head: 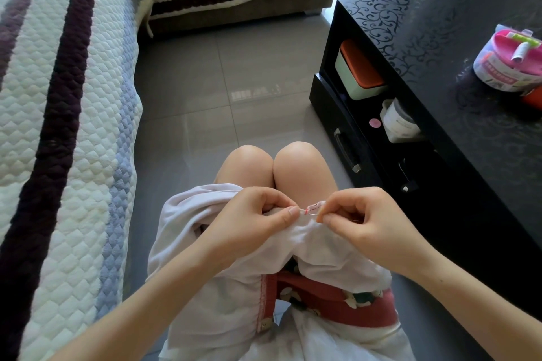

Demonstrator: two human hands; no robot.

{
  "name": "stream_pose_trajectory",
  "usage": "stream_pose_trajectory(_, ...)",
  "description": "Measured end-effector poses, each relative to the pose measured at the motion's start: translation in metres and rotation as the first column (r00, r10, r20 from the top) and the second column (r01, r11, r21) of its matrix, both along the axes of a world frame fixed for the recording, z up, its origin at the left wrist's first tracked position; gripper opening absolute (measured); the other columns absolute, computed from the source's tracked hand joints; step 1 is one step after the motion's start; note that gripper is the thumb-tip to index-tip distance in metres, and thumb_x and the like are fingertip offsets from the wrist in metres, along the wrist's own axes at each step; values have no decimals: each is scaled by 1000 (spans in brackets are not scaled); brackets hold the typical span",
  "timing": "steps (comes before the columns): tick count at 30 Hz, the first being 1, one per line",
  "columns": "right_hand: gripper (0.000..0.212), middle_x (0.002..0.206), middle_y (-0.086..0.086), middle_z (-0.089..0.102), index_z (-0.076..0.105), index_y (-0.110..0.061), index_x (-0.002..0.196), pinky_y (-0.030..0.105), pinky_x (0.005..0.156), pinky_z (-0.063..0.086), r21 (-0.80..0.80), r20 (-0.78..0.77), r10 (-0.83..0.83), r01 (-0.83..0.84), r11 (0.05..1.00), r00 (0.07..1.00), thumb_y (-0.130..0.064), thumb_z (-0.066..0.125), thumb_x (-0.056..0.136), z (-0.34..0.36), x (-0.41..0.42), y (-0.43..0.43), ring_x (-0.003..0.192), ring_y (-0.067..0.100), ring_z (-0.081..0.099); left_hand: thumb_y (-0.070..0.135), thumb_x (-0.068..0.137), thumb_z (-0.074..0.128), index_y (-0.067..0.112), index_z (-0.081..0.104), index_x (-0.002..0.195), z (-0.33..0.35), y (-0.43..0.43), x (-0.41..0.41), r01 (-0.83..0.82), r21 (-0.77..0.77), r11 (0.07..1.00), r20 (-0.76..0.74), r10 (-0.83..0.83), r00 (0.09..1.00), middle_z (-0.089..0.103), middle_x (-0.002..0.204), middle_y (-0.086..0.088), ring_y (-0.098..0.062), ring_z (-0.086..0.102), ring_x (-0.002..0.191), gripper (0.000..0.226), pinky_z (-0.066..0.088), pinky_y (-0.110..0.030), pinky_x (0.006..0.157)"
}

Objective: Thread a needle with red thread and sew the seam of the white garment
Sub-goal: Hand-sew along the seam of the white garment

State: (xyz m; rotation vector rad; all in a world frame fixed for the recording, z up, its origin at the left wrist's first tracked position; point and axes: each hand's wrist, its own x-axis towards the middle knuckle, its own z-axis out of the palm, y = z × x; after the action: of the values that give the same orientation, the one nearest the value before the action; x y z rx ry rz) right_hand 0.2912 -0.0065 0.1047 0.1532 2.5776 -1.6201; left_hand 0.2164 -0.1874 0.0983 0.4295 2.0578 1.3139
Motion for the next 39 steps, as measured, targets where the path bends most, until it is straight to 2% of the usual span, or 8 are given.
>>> stream_pose_trajectory(5, 21, 76, 3, 74, 72, 2, 76, 15, 76, 51, -266, 116, -6, 37, 963, 993, 15, 58, 84, 1, -3, 4, 87, 5, 70, 19, 93, 60, 18, 73, 85, 0, -2, -2, 38, 76, 996, 141, -49, 989, 72, 79, 7, -2, 63, 78, 15, 49, -18, 74)
stream_pose_trajectory(14, 16, 78, 6, 73, 72, -3, 76, 18, 76, 52, -457, 178, 47, 41, 889, 983, 6, 62, 85, -3, -3, 8, 87, 14, 71, 25, 83, 61, 12, 73, 85, -1, -4, -5, 21, 280, 960, 390, -134, 911, 71, 86, -6, -12, 64, 82, 18, 51, -20, 75)
stream_pose_trajectory(18, 10, 80, 5, 71, 74, -14, 81, 23, 77, 53, -463, 173, 118, -25, 886, 978, -12, 64, 82, -4, -3, 2, 83, 17, 67, 26, 84, 62, 13, 73, 83, -4, -2, -4, 21, 287, 958, 411, -142, 901, 71, 81, -3, -9, 64, 77, 16, 50, -18, 70)
stream_pose_trajectory(23, 4, 69, 11, 66, 65, -2, 91, 25, 61, 51, -336, 167, 75, -15, 942, 983, -5, 61, 90, -8, -1, 7, 63, 18, 61, 24, 84, 65, 8, 70, 83, -5, -3, -4, -29, 291, 956, 427, -103, 898, 70, 76, -2, -7, 64, 72, 17, 49, -16, 65)
stream_pose_trajectory(27, 12, 60, 3, 63, 63, -2, 78, 24, 60, 50, -230, 128, 57, -27, 973, 990, -3, 61, 90, -9, 0, 10, 59, 13, 59, 23, 76, 63, 8, 69, 79, -4, 1, -3, -78, 302, 950, 448, -69, 891, 72, 74, 0, -6, 66, 69, 16, 49, -15, 62)
stream_pose_trajectory(33, 10, 65, 8, 67, 67, 0, 81, 27, 60, 53, -333, 65, -22, 42, 942, 998, -7, 64, 89, -9, -7, -6, 62, 16, 63, 22, 84, 71, 10, 73, 82, -7, 3, -6, -86, 262, 961, 379, -20, 925, 73, 81, -6, -10, 67, 78, 13, 52, -19, 70)
stream_pose_trajectory(36, 15, 75, -5, 71, 70, -19, 82, 38, 68, 55, 50, -132, -59, 66, 997, 990, -34, 67, 85, -12, -5, -3, 73, 12, 68, 11, 91, 63, 8, 72, 83, -8, 2, -6, -83, 224, 971, 356, -3, 934, 73, 80, -4, -9, 66, 76, 12, 51, -18, 69)
stream_pose_trajectory(39, 20, 90, -15, 68, 72, -25, 85, 36, 74, 50, 379, -436, 53, 131, 916, 898, -42, 62, 84, -13, -7, -4, 86, 7, 63, 9, 90, 61, 8, 71, 83, -8, 4, -5, -63, 203, 977, 329, -8, 944, 71, 78, -1, -6, 64, 75, 12, 49, -16, 68)
